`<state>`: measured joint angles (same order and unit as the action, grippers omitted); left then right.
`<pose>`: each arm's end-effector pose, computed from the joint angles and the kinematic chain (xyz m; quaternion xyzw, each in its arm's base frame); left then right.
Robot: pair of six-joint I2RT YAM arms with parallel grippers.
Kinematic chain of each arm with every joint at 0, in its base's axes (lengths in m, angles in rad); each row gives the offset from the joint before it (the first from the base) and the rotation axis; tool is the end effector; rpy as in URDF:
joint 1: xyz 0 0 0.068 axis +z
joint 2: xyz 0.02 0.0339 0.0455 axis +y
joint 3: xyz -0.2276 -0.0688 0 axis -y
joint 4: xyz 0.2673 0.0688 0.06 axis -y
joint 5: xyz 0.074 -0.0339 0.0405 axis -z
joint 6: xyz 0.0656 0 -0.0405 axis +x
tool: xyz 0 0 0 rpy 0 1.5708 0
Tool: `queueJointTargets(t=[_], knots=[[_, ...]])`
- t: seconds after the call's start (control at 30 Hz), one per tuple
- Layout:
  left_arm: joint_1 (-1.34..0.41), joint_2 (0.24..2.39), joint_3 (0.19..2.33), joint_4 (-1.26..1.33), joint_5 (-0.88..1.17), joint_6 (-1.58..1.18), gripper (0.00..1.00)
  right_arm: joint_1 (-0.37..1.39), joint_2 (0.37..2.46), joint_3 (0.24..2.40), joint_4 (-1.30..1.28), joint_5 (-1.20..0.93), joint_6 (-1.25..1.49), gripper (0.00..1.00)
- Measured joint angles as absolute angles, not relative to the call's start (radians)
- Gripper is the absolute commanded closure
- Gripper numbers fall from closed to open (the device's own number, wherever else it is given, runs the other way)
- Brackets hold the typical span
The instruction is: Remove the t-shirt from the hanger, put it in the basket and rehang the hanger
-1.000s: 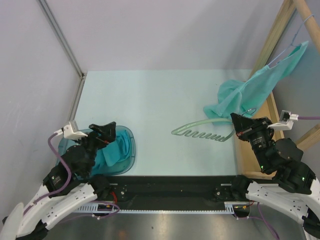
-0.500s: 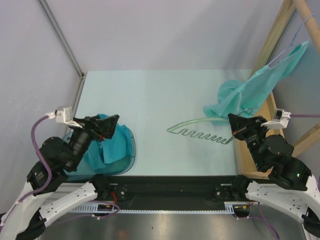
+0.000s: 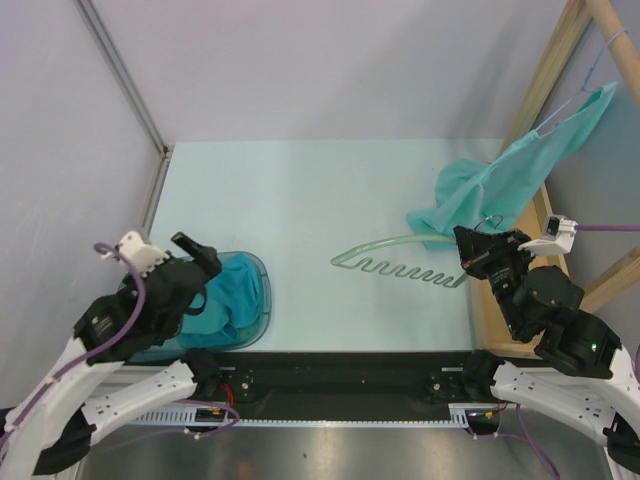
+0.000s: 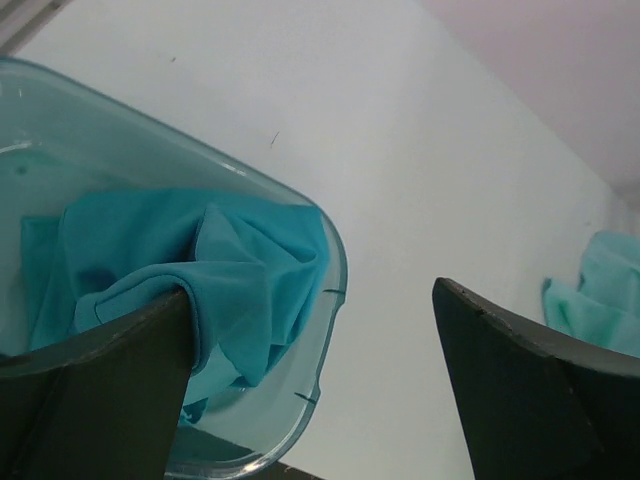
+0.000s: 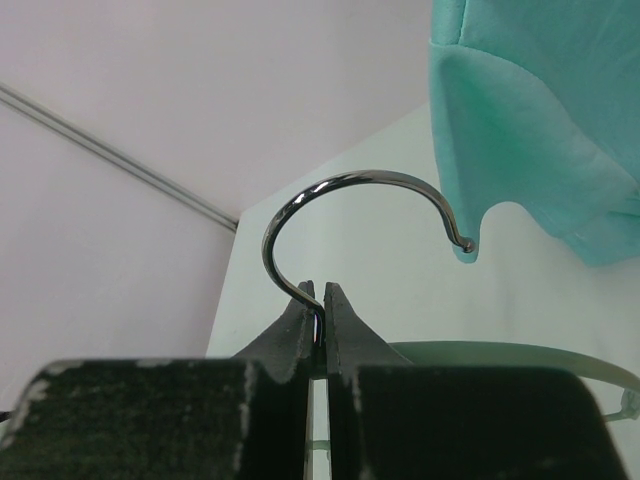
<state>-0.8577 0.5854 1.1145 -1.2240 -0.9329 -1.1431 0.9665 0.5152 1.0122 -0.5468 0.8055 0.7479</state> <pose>0.1168 -0.0545 0.3536 -0.3038 0.7735 -0.0989 0.5473 0.1228 0.0946 0.3999 0.1958 0.6920 0.2935 0.6298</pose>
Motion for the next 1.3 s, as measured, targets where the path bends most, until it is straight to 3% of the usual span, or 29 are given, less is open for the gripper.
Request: queueJointTargets(t=[0.2, 0.6, 0.83, 0.97, 1.1, 1.3], knots=[[-0.856, 0.738, 1.117, -1.304, -0.876, -1.277, 0.00, 0.966, 0.515, 1.012, -0.545, 0.803, 0.748, 1.00], [-0.852, 0.728, 1.022, -1.346, -0.810, -1.221, 0.00, 0.966, 0.491, 1.012, -0.573, 0.796, 0.749, 1.00], [-0.843, 0.942, 0.986, -1.352, -0.672, -1.158, 0.00, 0.966, 0.493, 1.002, -0.564, 0.796, 0.749, 1.00], [-0.840, 1.035, 1.089, -1.352, -0.696, -1.115, 0.00, 0.966, 0.494, 1.001, -0.564, 0.795, 0.749, 1.00], [-0.839, 0.965, 1.245, -1.333, -0.761, -1.079, 0.00, 0.966, 0.493, 1.001, -0.564, 0.796, 0.748, 1.00], [-0.835, 0.911, 1.253, -1.333, -0.788, -0.920, 0.00, 0.966, 0.493, 1.002, -0.565, 0.796, 0.747, 1.00]])
